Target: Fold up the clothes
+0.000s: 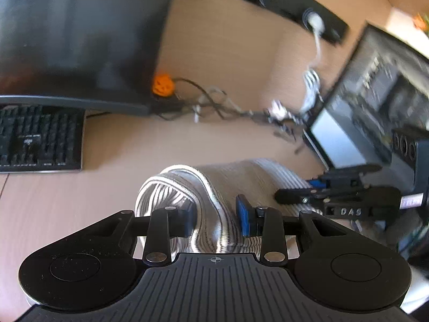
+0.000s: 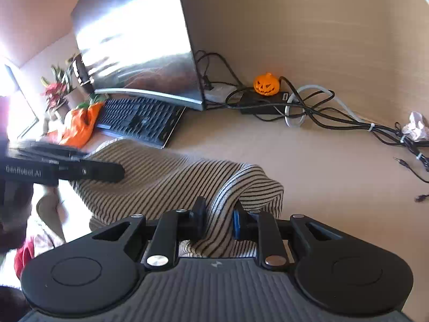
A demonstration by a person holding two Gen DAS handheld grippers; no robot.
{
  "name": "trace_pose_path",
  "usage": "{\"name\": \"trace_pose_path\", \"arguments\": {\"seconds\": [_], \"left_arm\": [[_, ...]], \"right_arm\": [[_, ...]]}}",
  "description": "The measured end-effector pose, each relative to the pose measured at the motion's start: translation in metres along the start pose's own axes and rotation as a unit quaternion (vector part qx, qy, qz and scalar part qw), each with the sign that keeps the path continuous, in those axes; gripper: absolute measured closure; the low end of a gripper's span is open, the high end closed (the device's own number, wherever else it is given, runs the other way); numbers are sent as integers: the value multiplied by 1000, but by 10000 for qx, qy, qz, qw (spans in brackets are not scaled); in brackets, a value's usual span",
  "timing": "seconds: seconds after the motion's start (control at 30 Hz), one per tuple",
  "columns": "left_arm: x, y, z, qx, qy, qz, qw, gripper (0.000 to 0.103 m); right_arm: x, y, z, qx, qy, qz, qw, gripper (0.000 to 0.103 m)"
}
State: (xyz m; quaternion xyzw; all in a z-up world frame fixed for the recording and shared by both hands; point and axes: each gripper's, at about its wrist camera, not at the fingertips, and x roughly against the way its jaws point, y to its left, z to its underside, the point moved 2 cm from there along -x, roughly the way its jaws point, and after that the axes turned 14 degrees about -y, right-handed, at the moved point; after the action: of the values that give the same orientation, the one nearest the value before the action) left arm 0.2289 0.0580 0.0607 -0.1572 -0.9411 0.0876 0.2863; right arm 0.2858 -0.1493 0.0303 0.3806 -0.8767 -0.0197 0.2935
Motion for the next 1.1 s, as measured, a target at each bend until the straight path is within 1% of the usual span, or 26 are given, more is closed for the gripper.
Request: {"name": "trace_pose_path", "arguments": {"seconds": [0.07, 0.13, 0.2, 0.27, 0.33, 0.4, 0.47, 0.53, 0.63, 0.77, 0.87, 0.93, 1.0, 1.03, 1.1], "left_arm": [[-8, -1, 20, -250, 318, -146, 9991, 68], [-17, 1, 41, -427, 620, -345, 9966, 67], [-21, 4, 52, -466, 731, -392, 9955, 67], [-20, 3, 54, -600, 690, -428, 9949, 64], [-20, 2, 54, -695, 674, -432, 9944, 64], [-21, 3, 55, -739, 679, -427, 9940, 64], [-22, 5, 57, -715, 688, -413, 9942, 64], [-22, 7, 58, -691, 698, -396, 9944, 64], [-22, 11, 60, -640, 711, -339, 9948, 63], [-25, 22, 62, -369, 746, -258, 9962, 59], [-32, 26, 62, -353, 696, -282, 9966, 56], [-41, 27, 61, -482, 626, -352, 9963, 55], [-45, 29, 60, -522, 604, -390, 9960, 51], [-45, 30, 59, -498, 618, -377, 9961, 50], [-41, 29, 59, -572, 632, -337, 9958, 50]], "right_arm": [[1, -1, 20, -27, 248, 60, 9997, 83], [-3, 1, 39, 3, 360, 173, 9992, 83], [-7, 4, 58, 40, 459, 287, 9985, 80], [-4, 6, 60, 25, 374, 353, 9987, 80], [-3, 7, 60, 0, 387, 380, 9985, 80], [-1, 8, 60, 41, 429, 401, 9983, 77], [2, 11, 62, 147, 426, 470, 9979, 66], [4, 14, 64, 256, 420, 542, 9973, 63], [7, 16, 67, 262, 404, 598, 9970, 63], [8, 19, 69, 232, 400, 636, 9969, 62], [0, 23, 71, 345, 268, 801, 9958, 62], [-14, 32, 72, 783, 55, 973, 9922, 62], [-27, 41, 71, 1254, -199, 1131, 9854, 62], [-33, 42, 68, 1354, -247, 1208, 9831, 62], [-29, 39, 56, 1173, -254, 1249, 9849, 61]]}}
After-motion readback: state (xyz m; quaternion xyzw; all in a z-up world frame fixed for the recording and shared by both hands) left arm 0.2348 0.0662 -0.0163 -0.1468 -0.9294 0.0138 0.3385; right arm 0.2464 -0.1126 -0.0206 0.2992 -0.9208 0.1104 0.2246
